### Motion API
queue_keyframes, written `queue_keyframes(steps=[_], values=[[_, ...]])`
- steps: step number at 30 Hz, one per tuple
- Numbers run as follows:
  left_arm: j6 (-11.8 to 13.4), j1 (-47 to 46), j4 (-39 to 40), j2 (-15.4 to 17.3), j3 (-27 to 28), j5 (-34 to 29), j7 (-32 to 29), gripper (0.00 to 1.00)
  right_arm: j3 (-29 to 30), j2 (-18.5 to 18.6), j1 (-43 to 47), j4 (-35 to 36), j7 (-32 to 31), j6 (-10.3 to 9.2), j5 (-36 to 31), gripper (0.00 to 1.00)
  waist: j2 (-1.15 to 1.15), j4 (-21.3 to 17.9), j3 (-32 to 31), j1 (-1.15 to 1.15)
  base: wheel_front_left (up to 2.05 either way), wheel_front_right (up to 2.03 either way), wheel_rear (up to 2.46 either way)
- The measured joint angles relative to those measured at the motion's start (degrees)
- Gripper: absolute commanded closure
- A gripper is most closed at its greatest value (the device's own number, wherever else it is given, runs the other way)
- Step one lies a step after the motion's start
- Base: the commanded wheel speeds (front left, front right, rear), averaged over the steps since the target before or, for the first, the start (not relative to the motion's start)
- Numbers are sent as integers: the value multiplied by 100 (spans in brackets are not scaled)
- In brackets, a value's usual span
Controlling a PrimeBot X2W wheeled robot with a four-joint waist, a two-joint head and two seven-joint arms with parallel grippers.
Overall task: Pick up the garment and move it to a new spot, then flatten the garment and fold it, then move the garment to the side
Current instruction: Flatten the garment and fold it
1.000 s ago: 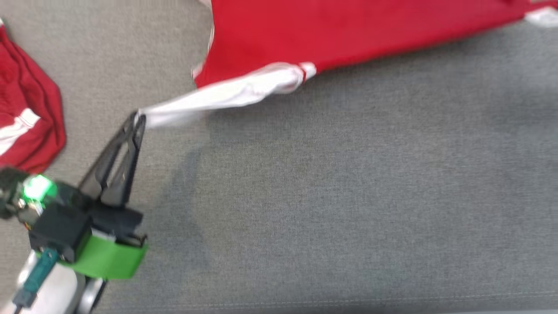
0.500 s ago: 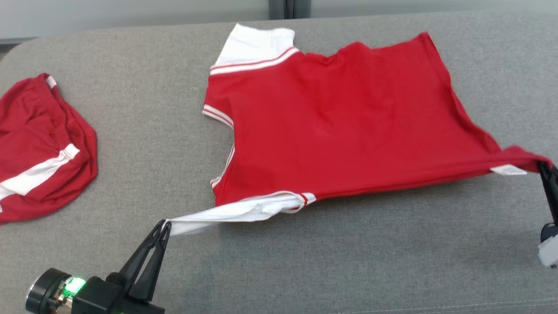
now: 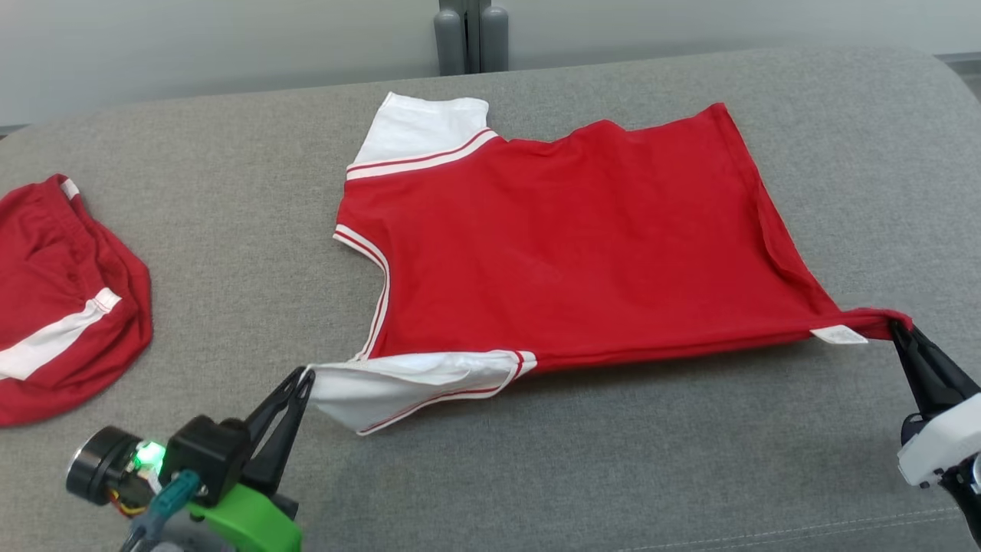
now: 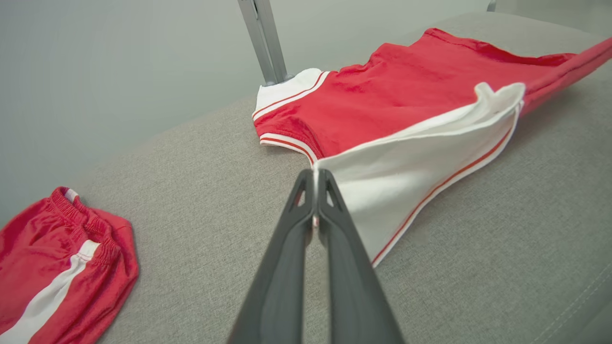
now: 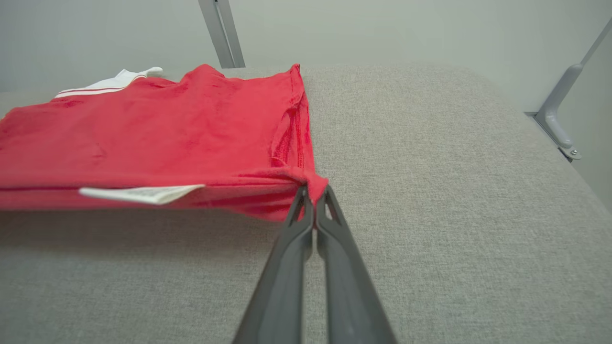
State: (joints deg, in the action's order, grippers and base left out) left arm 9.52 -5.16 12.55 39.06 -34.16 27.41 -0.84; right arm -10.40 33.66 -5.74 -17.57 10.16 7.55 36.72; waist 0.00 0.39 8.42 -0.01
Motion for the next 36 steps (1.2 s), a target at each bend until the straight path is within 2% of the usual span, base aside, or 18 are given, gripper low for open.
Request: queue_keyframes(steps=[10, 18, 19, 20, 21, 22, 25, 31, 36], values=[[-856, -1627, -1327, -605, -399, -142, -172, 100, -533, -57, -1355, -976, 1, -1, -191, 100, 0, 139, 585, 0, 0, 0, 0], [-1083, -2451, -2329, -943, -558, -458, 89, 100, -962, -107, -2229, -1539, 114, -1, -266, 100, 0, 225, 1081, 0, 0, 0, 0], [-1098, -2497, -2428, -989, -555, -466, 151, 79, -1003, -127, -2304, -1602, 148, -1, -250, 86, 0, 232, 1135, 0, 0, 0, 0], [-1096, -2519, -2497, -1045, -543, -464, 222, 15, -1043, -146, -2357, -1650, 186, -1, -210, 67, 0, 239, 1185, 0, 0, 0, 0], [-1061, -2519, -2539, -1095, -526, -452, 288, 0, -1048, -165, -2393, -1694, 226, -1, -151, 15, 0, 246, 1227, 0, 0, 0, 0], [-1026, -2509, -2543, -1139, -490, -390, 342, 0, -1036, -165, -2404, -1714, 278, 0, -112, 0, 0, 252, 1253, 1, 0, 0, 0], [-882, -2308, -2360, -1241, -312, -135, 532, 0, -948, -84, -2407, -1752, 405, -1, -108, 0, 0, 274, 1274, 0, 0, 0, 0], [-646, -946, -1639, -1322, -224, 649, 492, 0, -382, 38, -1984, -1454, 483, -1, -110, 0, 0, 262, 1077, 0, 0, 0, 0], [-572, -299, -1502, -1444, -265, 1129, 401, 0, 73, -103, -1529, -1087, 488, -1, -226, 0, 0, 231, 891, 1, 0, 0, 0]])
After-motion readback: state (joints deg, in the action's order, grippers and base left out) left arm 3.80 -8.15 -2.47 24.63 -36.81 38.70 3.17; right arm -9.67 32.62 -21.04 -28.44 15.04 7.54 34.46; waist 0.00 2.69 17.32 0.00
